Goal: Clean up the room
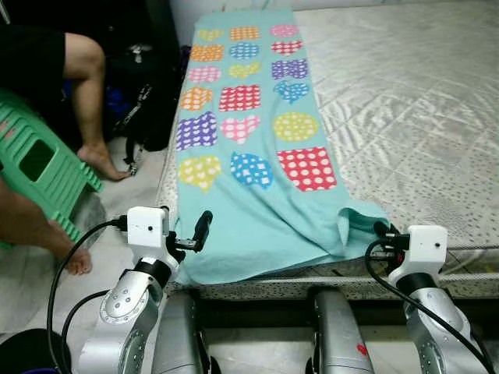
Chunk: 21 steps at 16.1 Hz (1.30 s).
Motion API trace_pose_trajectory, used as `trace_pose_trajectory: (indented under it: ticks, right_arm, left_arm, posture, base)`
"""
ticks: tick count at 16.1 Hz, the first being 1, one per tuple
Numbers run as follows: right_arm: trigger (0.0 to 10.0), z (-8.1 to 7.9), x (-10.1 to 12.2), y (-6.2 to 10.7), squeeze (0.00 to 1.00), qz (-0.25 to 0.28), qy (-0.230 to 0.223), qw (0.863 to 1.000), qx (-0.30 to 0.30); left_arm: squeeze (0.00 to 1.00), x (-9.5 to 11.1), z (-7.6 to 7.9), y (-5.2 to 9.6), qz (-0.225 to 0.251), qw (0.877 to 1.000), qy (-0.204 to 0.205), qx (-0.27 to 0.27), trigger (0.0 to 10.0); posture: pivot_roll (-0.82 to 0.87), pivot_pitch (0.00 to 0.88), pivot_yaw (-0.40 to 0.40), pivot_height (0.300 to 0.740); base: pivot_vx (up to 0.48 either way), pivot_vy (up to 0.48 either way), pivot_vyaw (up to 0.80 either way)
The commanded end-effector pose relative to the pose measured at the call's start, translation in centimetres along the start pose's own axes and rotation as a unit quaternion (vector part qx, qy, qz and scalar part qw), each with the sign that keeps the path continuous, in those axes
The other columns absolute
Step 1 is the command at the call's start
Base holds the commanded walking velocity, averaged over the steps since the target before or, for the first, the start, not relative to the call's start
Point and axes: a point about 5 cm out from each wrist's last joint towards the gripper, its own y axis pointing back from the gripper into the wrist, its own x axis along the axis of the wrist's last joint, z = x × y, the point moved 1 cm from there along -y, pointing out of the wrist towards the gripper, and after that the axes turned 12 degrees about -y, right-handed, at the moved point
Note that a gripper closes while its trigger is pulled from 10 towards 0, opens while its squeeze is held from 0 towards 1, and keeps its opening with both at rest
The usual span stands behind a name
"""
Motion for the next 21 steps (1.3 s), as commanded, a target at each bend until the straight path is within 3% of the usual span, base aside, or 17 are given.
trace_pose_trajectory:
  ticks: [1,5,10,21]
  right_arm:
    - [10.0,-0.4,0.1,-0.1,0.0,-0.012,0.007,1.0,0.0]
    - [10.0,-0.8,-0.6,0.4,0.0,-0.038,0.042,0.998,0.004]
    - [10.0,-1.5,0.1,-0.5,0.0,-0.016,-0.016,1.0,-0.018]
    - [10.0,-1.5,2.1,-2.3,0.0,0.02,-0.06,0.997,-0.044]
  left_arm:
    - [0.0,-0.3,-0.5,0.2,-0.007,1.0,-0.006,0.011,10.0]
    - [0.0,-0.6,-0.3,0.1,-0.006,1.0,-0.006,0.012,10.0]
    - [0.0,-0.7,-0.4,0.1,-0.005,1.0,-0.006,0.013,10.0]
    - [0.0,-1.0,-0.1,-0.2,-0.005,1.0,-0.001,0.008,10.0]
  posture:
    - [-0.1,0.025,0.08,0.521]
    - [-0.1,0.01,0.077,0.521]
    - [-0.1,0.0,0.077,0.561]
    - [-0.1,0.0,0.083,0.684]
  base:
    - [0.0,0.0,0.0]
    - [0.0,0.0,0.0]
    - [0.0,0.0,0.0]
    - [0.0,0.0,0.0]
